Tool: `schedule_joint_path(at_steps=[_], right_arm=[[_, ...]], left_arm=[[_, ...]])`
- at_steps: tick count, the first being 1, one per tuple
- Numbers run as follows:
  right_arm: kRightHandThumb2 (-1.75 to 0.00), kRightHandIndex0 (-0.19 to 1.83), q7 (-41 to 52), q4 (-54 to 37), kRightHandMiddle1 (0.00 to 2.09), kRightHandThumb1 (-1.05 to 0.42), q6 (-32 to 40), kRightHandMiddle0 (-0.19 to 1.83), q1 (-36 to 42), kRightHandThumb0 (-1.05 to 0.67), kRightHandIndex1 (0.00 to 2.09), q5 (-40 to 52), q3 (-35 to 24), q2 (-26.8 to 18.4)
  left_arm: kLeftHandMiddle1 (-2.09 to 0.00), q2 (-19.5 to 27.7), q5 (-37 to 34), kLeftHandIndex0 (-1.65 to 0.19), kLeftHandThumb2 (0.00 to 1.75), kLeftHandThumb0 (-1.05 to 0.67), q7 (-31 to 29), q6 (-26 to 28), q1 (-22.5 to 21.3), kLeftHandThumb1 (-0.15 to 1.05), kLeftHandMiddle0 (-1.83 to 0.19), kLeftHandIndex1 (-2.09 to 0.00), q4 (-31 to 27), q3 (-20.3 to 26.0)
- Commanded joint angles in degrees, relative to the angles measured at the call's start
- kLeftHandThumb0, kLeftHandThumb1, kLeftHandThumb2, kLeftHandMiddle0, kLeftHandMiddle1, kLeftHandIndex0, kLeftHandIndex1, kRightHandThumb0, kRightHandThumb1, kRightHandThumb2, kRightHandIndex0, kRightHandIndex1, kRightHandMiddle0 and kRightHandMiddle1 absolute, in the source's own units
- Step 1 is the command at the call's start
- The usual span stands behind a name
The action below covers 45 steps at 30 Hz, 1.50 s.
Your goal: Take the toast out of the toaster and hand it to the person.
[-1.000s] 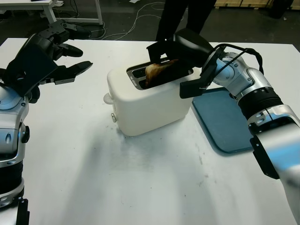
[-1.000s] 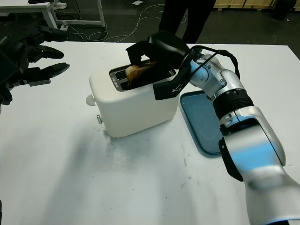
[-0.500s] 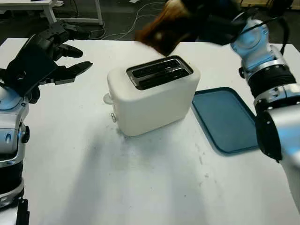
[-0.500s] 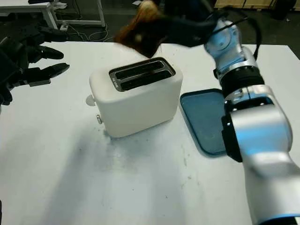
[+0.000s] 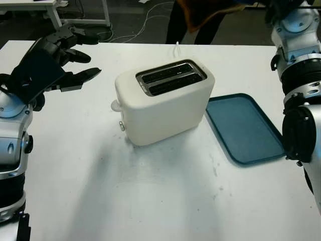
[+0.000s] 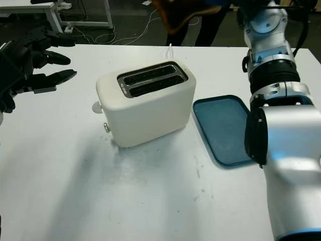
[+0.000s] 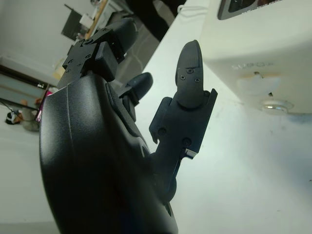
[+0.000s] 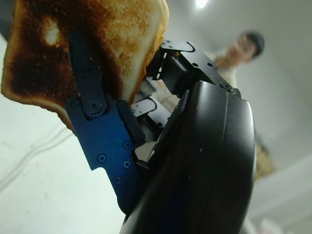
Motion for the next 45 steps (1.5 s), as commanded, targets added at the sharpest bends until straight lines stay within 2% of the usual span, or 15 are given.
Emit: schedule_joint_path(at_steps=[1, 4, 9, 13, 17, 20, 23, 27, 31, 36, 40, 45], right_arm=[[-0.32, 1.01, -1.8, 0.7, 1.75, -0.92, 1.4, 0.79, -0.3, -0.43, 1.75, 2.5, -2.4, -0.9], [-0.3, 1.05, -3.1, 1.8, 1.75, -0.92, 1.6, 0.8, 1.4, -0.4, 1.75, 4.0, -4.5, -1.1], [-0.37, 1.01, -7.5, 3.6, 1.75, -0.92, 3.3, 0.76, 4.6, -0.32, 1.75, 3.4, -5.2, -1.3], [-0.41, 0.92, -10.3, 3.8, 1.75, -0.92, 5.4, 0.6, 6.1, -0.24, 1.75, 4.4, -6.3, -0.3], [-0.39, 0.83, -14.1, 4.0, 1.75, -0.92, 5.8, 0.5, 7.6, -0.18, 1.75, 1.8, -4.5, 0.0], [-0.42, 0.82, -13.3, 4.4, 1.75, -0.92, 6.5, 0.48, 8.3, -0.16, 1.75, 3.0, -5.1, 0.3], [-0.45, 0.76, -12.6, 4.7, 1.75, -0.92, 8.0, 0.34, 8.9, -0.14, 1.75, 4.6, -6.5, 1.0], [-0.42, 0.77, -14.1, 4.8, 1.75, -0.92, 8.0, 0.33, 10.1, -0.11, 1.75, 3.8, -6.1, 1.7], [-0.41, 0.67, -16.0, 5.2, 1.75, -0.92, 9.8, 0.11, 10.2, -0.14, 1.75, 3.4, -5.7, 1.8], [-0.39, 0.7, -16.7, 5.5, 1.75, -0.92, 10.0, 0.26, 11.0, -0.1, 1.75, 4.3, -6.2, 2.7], [-0.36, 0.72, -17.3, 5.9, 1.75, -0.92, 10.8, 0.28, 11.7, -0.09, 1.75, 4.3, -6.3, 3.7], [-0.41, 0.73, -16.7, 6.0, 1.75, -0.92, 11.4, 0.31, 12.6, -0.11, 1.75, 6.4, -8.5, 5.2]], left_arm=[[-1.11, 0.3, 0.0, -0.19, 0.31, -0.3, -0.1, 0.2, 0.3, 0.81, -0.07, -0.76, -0.1, 0.5], [-1.11, 1.1, 0.9, -0.19, 0.31, -0.31, -0.4, -0.4, 0.5, 0.81, -0.08, -0.76, -0.2, 0.0], [-1.11, 0.8, 0.7, -0.22, 0.28, -0.32, -0.3, -1.3, 0.4, 0.82, -0.1, -0.76, 0.3, -0.1], [-1.11, 0.3, 0.0, -0.21, 0.28, -0.32, -0.2, -0.7, 0.3, 0.82, -0.1, -0.76, 0.3, 0.3], [-1.12, 0.1, -0.2, -0.21, 0.28, -0.33, -0.2, -0.9, 0.3, 0.81, -0.1, -0.77, 0.4, 0.4], [-1.13, -0.4, -0.8, -0.19, 0.28, -0.32, -0.1, -0.3, 0.2, 0.81, -0.07, -0.77, 0.3, 0.9], [-1.14, 0.2, -0.3, -0.18, 0.29, -0.32, -0.4, -0.8, 0.4, 0.82, -0.06, -0.78, 0.5, 0.6], [-1.14, 0.5, 0.1, -0.19, 0.28, -0.35, -0.3, -0.6, 0.4, 0.82, -0.07, -0.79, 0.4, 0.4], [-1.14, -0.3, -0.9, -0.17, 0.28, -0.36, -0.1, 0.2, 0.2, 0.81, -0.05, -0.79, 0.5, 0.8], [-1.16, -0.8, -0.8, -0.16, 0.28, -0.34, 0.2, 0.4, 0.3, 0.81, -0.04, -0.8, 0.2, 1.0], [-1.17, -0.4, -0.6, -0.16, 0.28, -0.35, -0.1, -0.5, 0.4, 0.81, -0.04, -0.8, 0.7, 0.8], [-1.18, -1.0, -0.9, -0.15, 0.28, -0.35, 0.3, 0.5, 0.2, 0.81, -0.03, -0.82, 0.3, 1.1]])
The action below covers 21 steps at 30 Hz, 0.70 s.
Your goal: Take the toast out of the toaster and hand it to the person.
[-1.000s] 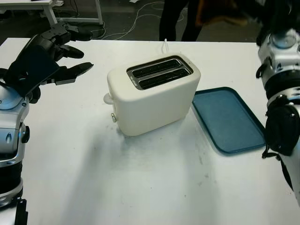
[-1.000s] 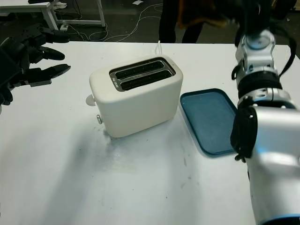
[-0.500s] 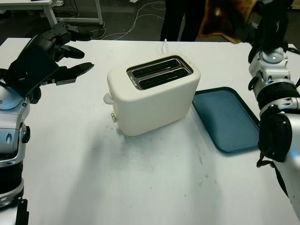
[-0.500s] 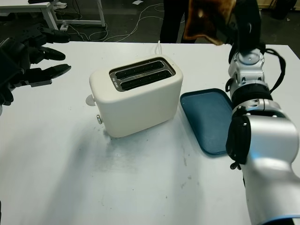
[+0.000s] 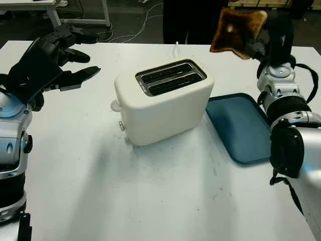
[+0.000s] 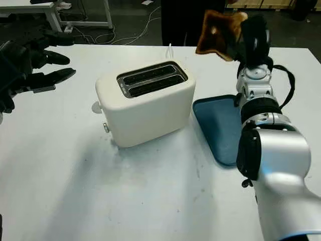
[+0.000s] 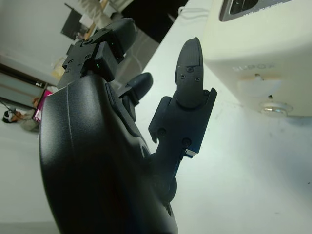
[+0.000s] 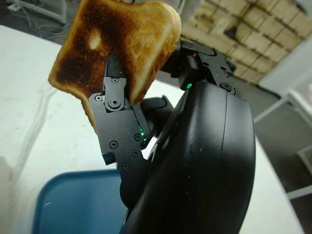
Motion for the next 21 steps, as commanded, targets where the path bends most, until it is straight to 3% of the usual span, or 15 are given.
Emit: schedule_joint_path(at_steps=[1, 5, 21], right_arm=[[-0.42, 0.72, 0.4, 0.4, 1.75, -0.92, 0.6, 0.29, 0.7, -0.12, 1.75, 1.1, -1.0, 0.6], [-0.48, 0.7, 2.4, 0.4, 1.74, -0.92, 1.2, 0.15, 0.9, -0.14, 1.75, 2.1, -2.1, 1.2], [-0.42, 0.74, 3.5, 0.9, 1.75, -0.92, 1.0, 0.28, 2.4, -0.11, 1.75, 1.8, -2.1, 4.7]], left_arm=[[-1.19, -0.2, -0.3, -0.15, 0.29, -0.34, 0.2, 0.2, 0.2, 0.81, -0.03, -0.82, 0.1, 0.3], [-1.2, -0.1, -0.3, -0.14, 0.3, -0.35, -0.2, -0.8, 0.2, 0.8, -0.02, -0.84, 0.7, 0.3], [-1.19, 0.1, -0.2, -0.14, 0.32, -0.3, -0.3, 0.2, 0.1, 0.79, -0.02, -0.85, -0.1, 0.1]])
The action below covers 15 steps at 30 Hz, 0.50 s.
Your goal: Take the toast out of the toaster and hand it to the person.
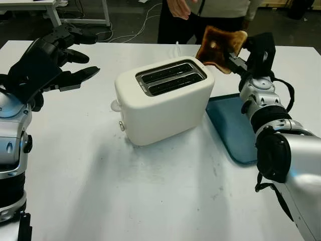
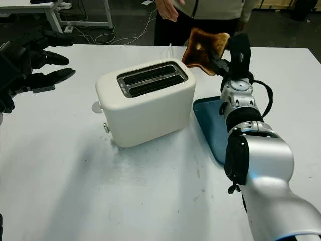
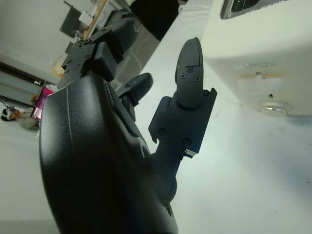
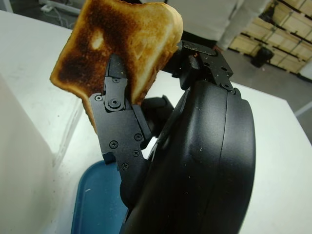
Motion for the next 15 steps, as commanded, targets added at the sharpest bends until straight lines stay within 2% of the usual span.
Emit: schedule_joint_path(at_steps=[1, 5, 9, 15], right_arm=[[-0.42, 0.75, 0.4, 0.2, 1.75, -0.92, -0.1, 0.29, 0.8, -0.11, 1.75, 0.3, -0.4, 0.7], [-0.4, 0.75, -0.2, 0.4, 1.75, -0.92, 1.5, 0.3, 0.5, -0.13, 1.75, 0.5, -1.0, 1.4], [-0.4, 0.7, -1.0, 0.4, 1.75, -0.92, 2.5, 0.21, 0.2, -0.14, 1.75, -0.2, -0.8, 1.7], [-0.42, 0.71, -0.6, 0.3, 1.75, -0.92, 2.0, 0.26, 0.3, -0.13, 1.75, -0.9, 0.0, 1.3]], left_arm=[[-1.19, 0.0, -0.3, -0.14, 0.32, -0.3, -0.3, -0.2, 0.1, 0.79, -0.02, -0.85, -0.2, 0.1], [-1.2, -0.2, -0.4, -0.13, 0.33, -0.3, 0.0, -0.1, -0.1, 0.78, -0.01, -0.85, -0.3, 0.0], [-1.2, 0.1, -0.5, -0.13, 0.34, -0.31, -0.2, -0.4, -0.1, 0.78, -0.02, -0.86, -0.1, -0.1], [-1.21, 0.8, 0.2, -0.14, 0.35, -0.33, -0.3, -1.1, 0.0, 0.77, -0.03, -0.87, 0.0, -0.4]])
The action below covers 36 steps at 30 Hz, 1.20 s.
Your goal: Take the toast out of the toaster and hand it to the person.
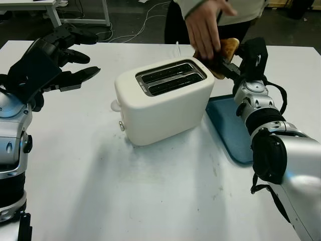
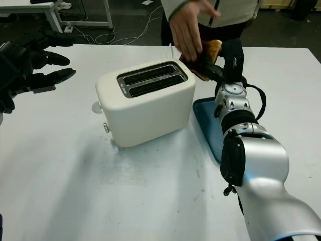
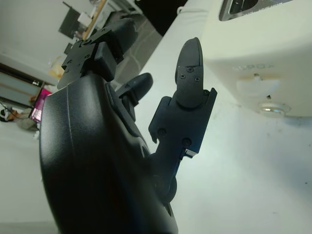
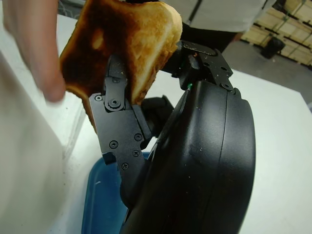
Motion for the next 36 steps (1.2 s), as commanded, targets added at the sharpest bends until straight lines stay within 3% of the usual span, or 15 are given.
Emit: schedule_joint_path(at_steps=[1, 24, 30, 36], right_arm=[[-0.42, 0.71, -0.2, 0.1, 1.75, -0.92, 0.1, 0.26, 0.1, -0.13, 1.75, -0.6, 0.2, -0.1], [-0.41, 0.76, 0.7, 0.0, 1.75, -0.92, -0.4, 0.34, 0.1, -0.14, 1.75, 0.1, 0.0, -0.7], [-0.43, 0.72, 1.5, 0.0, 1.75, -0.92, 0.5, 0.26, -0.2, -0.15, 1.75, 0.6, -0.6, -0.5], [-0.4, 0.68, 3.5, -0.1, 1.75, -0.92, 2.5, 0.12, -0.9, -0.29, 1.75, 3.9, -4.2, -0.1]], left_arm=[[-1.2, 0.6, 0.6, -0.14, 0.35, -0.33, -0.2, -0.8, 0.0, 0.77, -0.03, -0.87, -0.2, -0.3], [-1.21, 0.0, 0.1, -0.13, 0.38, -0.33, 0.0, -0.4, 0.1, 0.76, -0.03, -0.87, -0.4, 0.0], [-1.2, -0.4, -0.4, -0.12, 0.38, -0.31, 0.1, 0.3, 0.0, 0.76, -0.01, -0.87, -0.6, 0.2], [-1.21, -0.3, -0.3, -0.11, 0.4, -0.33, 0.2, 0.7, 0.1, 0.76, -0.01, -0.88, -1.0, 0.3]])
